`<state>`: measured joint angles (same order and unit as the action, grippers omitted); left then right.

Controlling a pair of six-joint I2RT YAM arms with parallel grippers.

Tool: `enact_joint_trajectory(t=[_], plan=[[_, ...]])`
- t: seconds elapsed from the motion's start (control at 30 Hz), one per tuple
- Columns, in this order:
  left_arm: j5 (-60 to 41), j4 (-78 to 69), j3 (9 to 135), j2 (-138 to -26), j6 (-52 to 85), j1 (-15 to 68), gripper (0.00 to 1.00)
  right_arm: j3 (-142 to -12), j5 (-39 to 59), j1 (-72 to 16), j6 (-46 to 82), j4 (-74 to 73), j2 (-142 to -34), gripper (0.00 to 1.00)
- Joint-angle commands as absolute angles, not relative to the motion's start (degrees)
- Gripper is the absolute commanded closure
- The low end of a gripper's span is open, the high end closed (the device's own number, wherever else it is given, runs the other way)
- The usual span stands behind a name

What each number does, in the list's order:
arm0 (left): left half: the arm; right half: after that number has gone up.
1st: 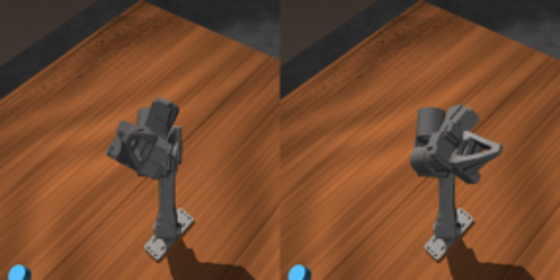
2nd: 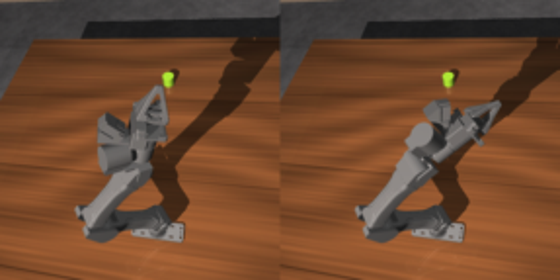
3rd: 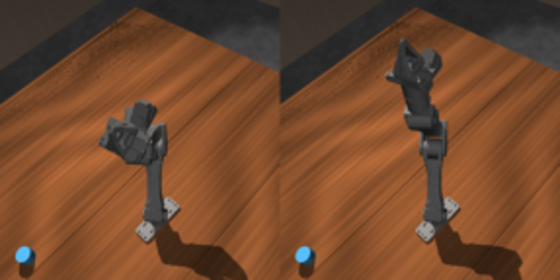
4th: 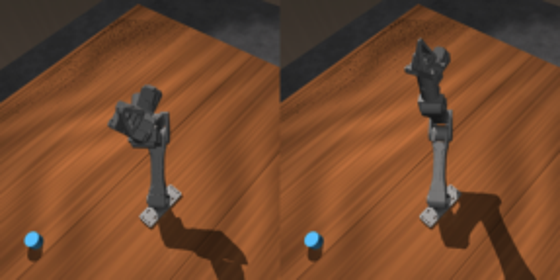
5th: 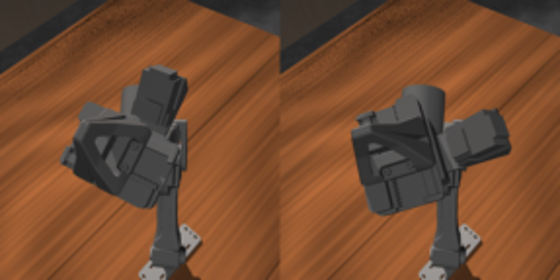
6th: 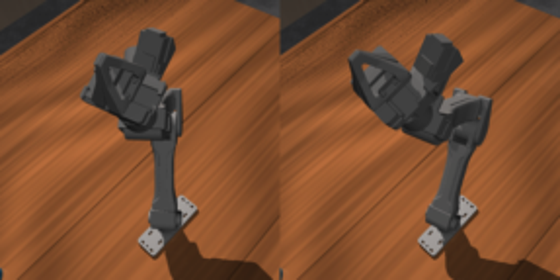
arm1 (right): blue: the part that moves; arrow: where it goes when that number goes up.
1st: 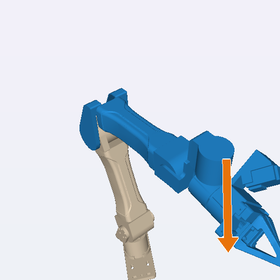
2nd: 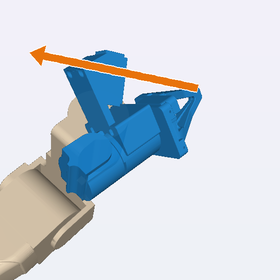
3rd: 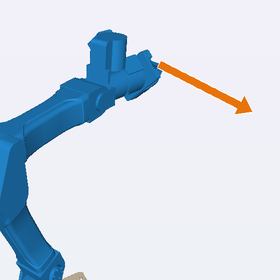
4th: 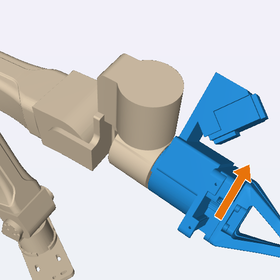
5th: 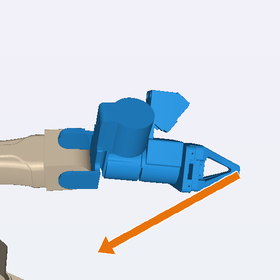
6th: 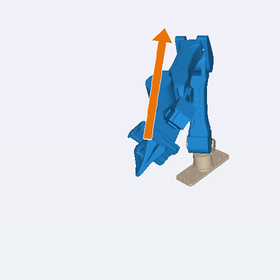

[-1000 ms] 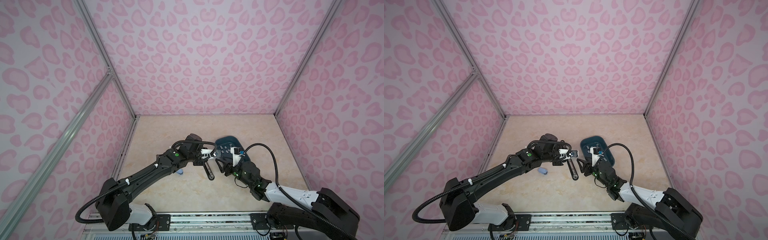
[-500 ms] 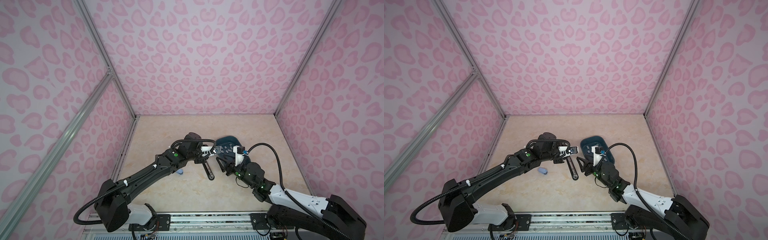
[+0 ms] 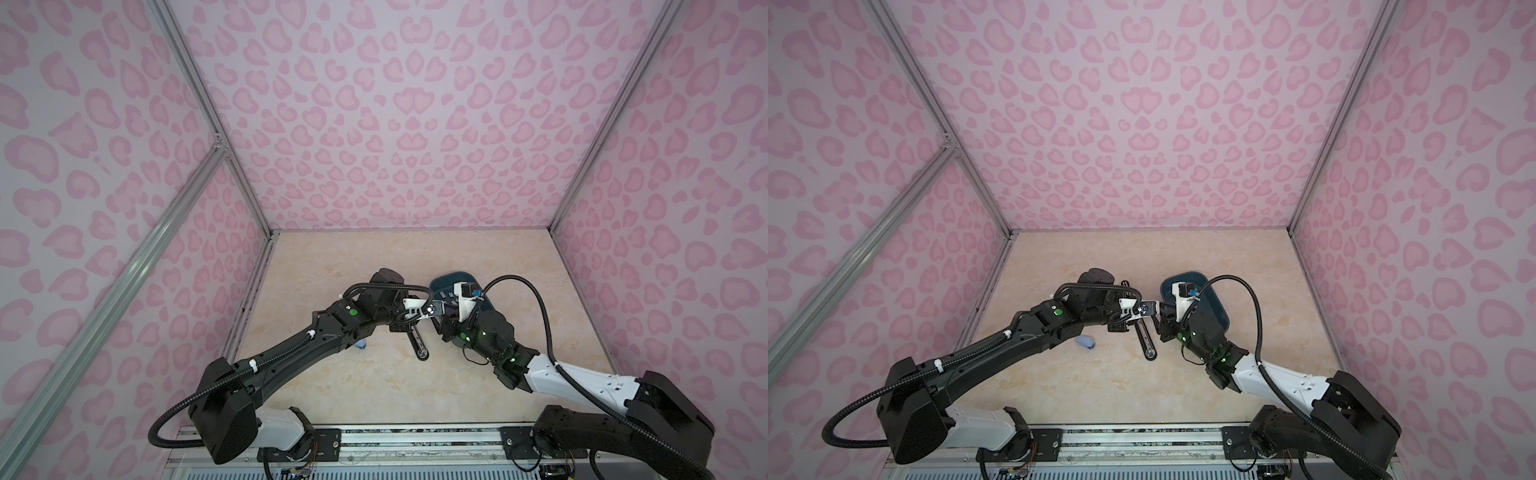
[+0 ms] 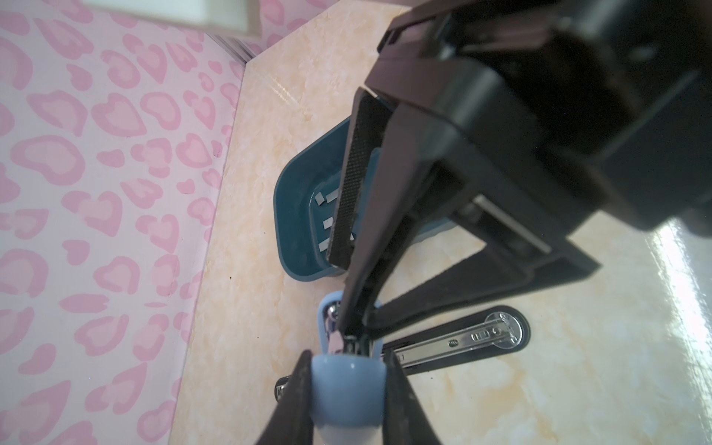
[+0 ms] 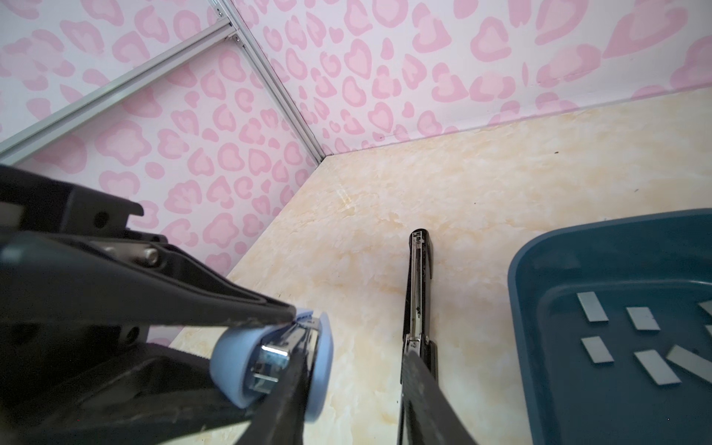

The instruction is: Load the staples into the stapler

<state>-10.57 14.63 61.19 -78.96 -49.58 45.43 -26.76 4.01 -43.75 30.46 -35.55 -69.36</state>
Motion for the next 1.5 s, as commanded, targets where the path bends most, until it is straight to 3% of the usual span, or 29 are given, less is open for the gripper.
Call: enact_joint_trajectory(t=[0.0, 0.17, 0.33, 1.1, 1.47], plan=[[-15.6, 13.6, 60.6, -77.3, -51.4, 45.5, 0.96, -26.3, 3.0, -43.1, 30.9, -36.4, -70.1, 0.70], [-18.3, 13.7, 59.9, -76.5, -52.4, 45.6, 0.96, -25.8, 3.3, -42.9, 31.7, -37.6, -71.3, 0.89], [-18.5, 13.9, 59.5, -76.4, -52.9, 45.4, 0.96, -25.0, 3.1, -42.7, 32.3, -38.9, -71.8, 1.00], [-22.5, 12.4, 56.2, -74.7, -58.1, 35.6, 0.96, -18.2, 4.8, -38.8, 36.9, -45.7, -67.2, 1.00], [-20.3, 13.7, 58.5, -81.1, -58.7, 33.3, 0.96, -16.2, 7.3, -38.9, 40.2, -48.2, -64.2, 1.00]])
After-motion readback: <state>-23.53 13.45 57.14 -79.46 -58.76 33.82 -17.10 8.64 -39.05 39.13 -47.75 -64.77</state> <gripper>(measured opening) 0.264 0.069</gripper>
